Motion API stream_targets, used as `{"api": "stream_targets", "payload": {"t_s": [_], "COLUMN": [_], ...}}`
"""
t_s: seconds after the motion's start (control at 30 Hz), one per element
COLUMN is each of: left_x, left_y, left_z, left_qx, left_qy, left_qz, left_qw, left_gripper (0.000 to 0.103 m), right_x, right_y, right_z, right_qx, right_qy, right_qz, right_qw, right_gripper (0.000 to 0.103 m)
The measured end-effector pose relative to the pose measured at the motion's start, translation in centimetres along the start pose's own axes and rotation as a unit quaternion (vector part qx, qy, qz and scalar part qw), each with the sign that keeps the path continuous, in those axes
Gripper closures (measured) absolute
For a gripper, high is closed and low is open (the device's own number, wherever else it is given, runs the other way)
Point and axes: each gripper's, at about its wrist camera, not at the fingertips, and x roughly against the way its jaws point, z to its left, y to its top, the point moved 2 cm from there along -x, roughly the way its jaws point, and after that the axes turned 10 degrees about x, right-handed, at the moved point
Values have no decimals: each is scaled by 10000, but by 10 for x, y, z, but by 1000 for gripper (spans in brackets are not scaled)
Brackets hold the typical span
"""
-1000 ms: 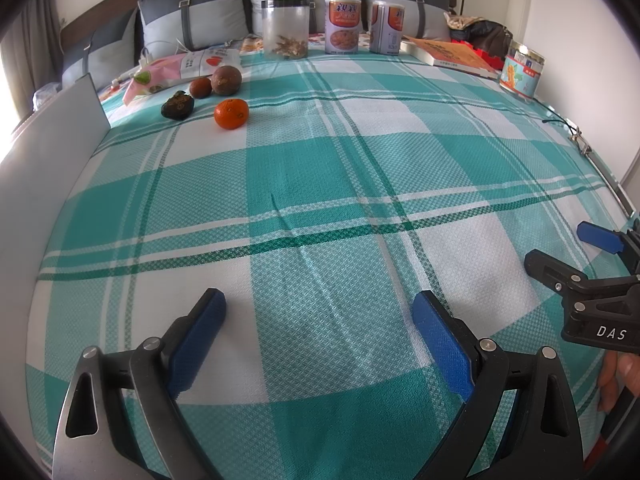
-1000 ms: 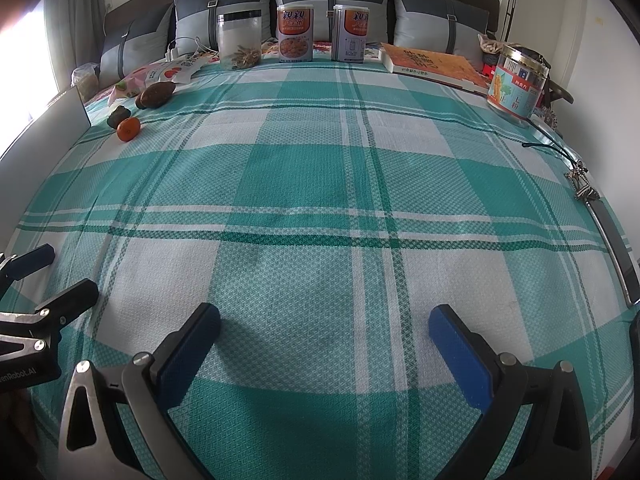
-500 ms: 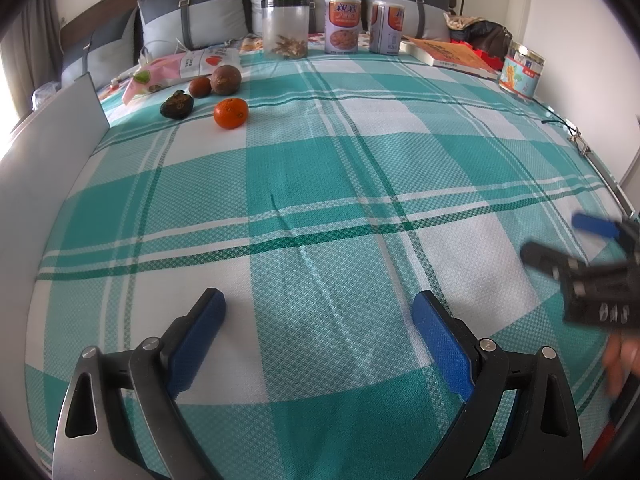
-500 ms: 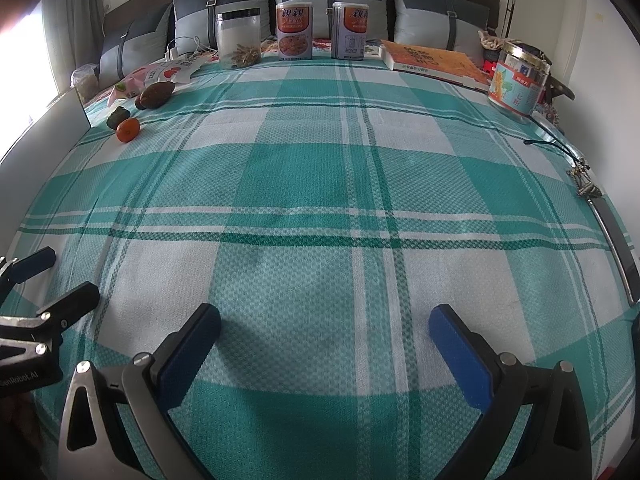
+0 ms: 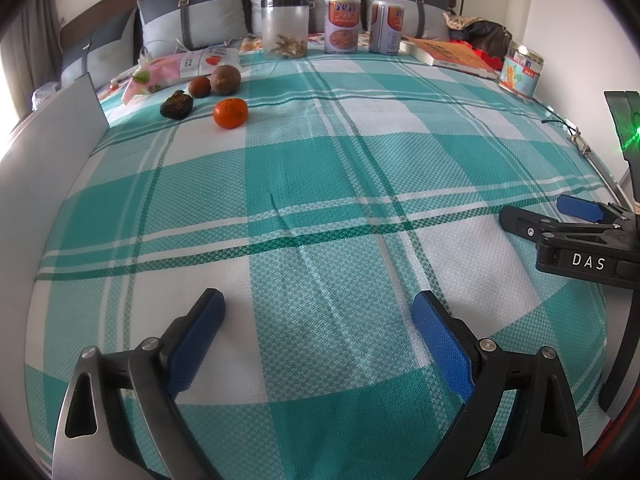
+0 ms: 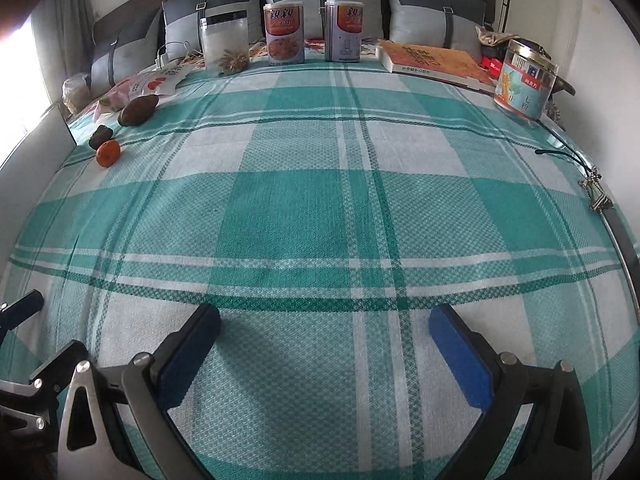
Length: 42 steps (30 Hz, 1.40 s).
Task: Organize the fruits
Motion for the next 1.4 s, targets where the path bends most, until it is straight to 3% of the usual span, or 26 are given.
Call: {"api": "stream_targets", "payload": {"t_s": [1.0,1.13,1.2,1.27,1.4], "left_x": [0,6,9,3,-23], "left_y": [0,-2,11,41,124], "left_z": [0,7,27,55,115], "left_qx": [12,-74,93,497,1481], "left_qy": [-19,-312,-494,-353,-166], "left_qz": [12,250,304,253,51], "left_qw": [10000,9992,9983,9978,9888], "left_gripper": [7,7,7,7,7], "right_x": [0,0,1,1,1], "right_y": [-1,-1,-1,-1,-1], "right_z": [0,0,0,0,0], "right_qx": [0,-1,-1,0,-1], "right_qy": [-2,-2,-2,-2,-2], "right_qz": [0,0,0,0,-1], "right_qw": [10000,10000,10000,10000,10000], "right_gripper": [0,0,0,0,0]}}
